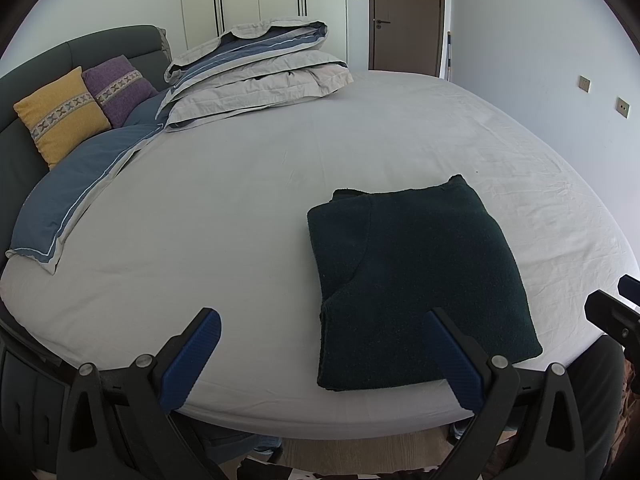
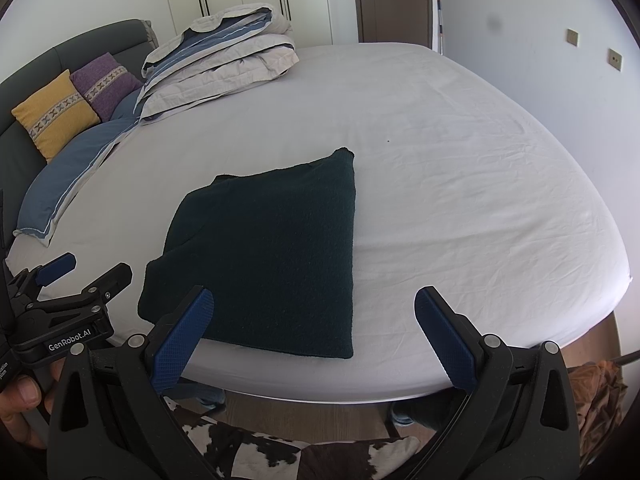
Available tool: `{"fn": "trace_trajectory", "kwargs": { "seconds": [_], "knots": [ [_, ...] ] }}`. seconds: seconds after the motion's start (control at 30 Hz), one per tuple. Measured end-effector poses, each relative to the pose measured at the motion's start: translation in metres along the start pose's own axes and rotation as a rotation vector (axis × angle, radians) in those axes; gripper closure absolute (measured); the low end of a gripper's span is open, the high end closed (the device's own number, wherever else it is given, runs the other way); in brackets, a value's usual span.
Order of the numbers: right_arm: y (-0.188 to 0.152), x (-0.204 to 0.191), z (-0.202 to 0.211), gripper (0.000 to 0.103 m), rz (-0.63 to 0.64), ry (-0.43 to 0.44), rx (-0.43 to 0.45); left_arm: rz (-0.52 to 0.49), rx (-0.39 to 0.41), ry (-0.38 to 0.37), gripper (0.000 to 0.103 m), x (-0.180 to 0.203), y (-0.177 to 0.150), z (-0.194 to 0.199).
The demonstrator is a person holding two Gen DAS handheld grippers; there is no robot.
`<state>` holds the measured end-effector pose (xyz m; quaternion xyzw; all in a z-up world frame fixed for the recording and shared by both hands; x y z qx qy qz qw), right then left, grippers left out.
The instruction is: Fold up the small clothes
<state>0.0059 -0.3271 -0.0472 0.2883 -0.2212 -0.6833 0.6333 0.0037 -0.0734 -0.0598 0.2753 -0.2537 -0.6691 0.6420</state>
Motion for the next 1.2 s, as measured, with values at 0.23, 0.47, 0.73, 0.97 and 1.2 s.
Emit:
{"fn": "trace_trajectory", "kwargs": {
  "seconds": [0.23,0.47,0.73,0.97,1.2],
  "knots": [
    [-0.0018,0.0002,-0.0016,0.0,0.003,0.002,0.0,-0.001,-0.001,-0.001,0.0,-0.0004,-0.0002,0.0],
    [-0.0026,0.0002,-0.0023,0.0,0.003,0.003,-0.001,0.0,-0.003,-0.001,0.0,-0.0007,-0.0011,-0.0003],
    [-0.0037,0.0,-0.0032,0.0,0.003,0.004,-0.001,0.001,-0.008,-0.001,0.0,-0.0008,-0.0026,-0.0013],
    [-0.0039,0.0006,-0.004,0.0,0.004,0.005,-0.003,0.004,-0.01,-0.001,0.0,-0.0002,-0.0026,-0.002],
    [-0.0056,-0.0006,-0.0068,0.0,0.007,0.008,-0.007,0.013,-0.013,-0.001,0.0,0.0003,-0.0026,-0.0027]
  ]
}}
Point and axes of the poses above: each gripper's, at about its wrist camera, not at the fingertips, and z roughly against the way its jaws point, x to its right, y to its top, the point moved 5 cm from there along -z, roughly the way its jaws point
